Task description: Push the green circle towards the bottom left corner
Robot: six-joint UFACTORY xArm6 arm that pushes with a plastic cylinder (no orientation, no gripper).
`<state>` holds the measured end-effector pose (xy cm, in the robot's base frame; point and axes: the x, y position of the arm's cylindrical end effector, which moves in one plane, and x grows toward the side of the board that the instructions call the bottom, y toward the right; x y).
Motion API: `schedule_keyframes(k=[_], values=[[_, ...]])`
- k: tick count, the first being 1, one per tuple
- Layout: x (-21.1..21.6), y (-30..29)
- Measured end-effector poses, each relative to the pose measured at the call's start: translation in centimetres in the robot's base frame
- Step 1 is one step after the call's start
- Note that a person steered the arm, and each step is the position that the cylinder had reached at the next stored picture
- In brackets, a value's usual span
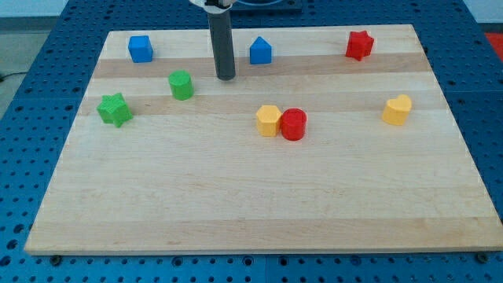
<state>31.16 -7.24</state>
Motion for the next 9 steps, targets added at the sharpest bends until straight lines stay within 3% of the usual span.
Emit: schedule_keyframes(k=[1,2,3,4,5,6,8,9], values=[[0.7,-8.5],[5.2,-9.7],[6.6,-7.5],[2.2,-7.3],[1.7,-5.6],[7.2,-4.6],[7.8,1.4],[11.9,-0.6]])
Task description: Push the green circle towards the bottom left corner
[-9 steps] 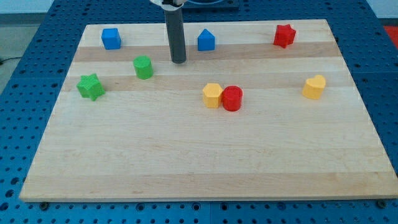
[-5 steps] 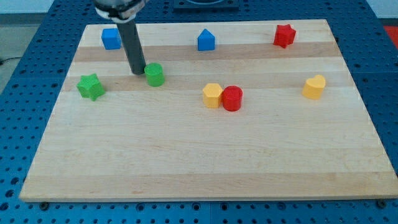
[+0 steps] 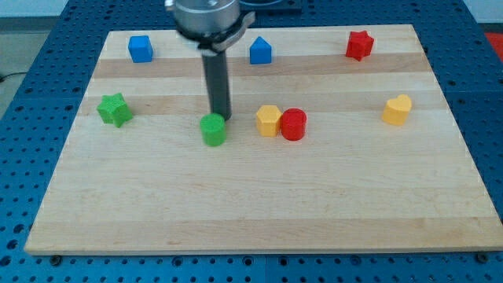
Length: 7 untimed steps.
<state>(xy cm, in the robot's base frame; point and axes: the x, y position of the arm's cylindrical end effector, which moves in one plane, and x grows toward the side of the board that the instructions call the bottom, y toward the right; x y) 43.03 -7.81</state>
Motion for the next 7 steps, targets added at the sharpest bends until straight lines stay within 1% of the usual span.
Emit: schedule_keyframes(k=[1,2,3,4,5,6,7], values=[[5.9,-2.3],[7.7,1.0],[10.8,0.5],[11.9,-6.8],[12.0,-13.0],[11.0,-11.6],[6.4,-11.4]])
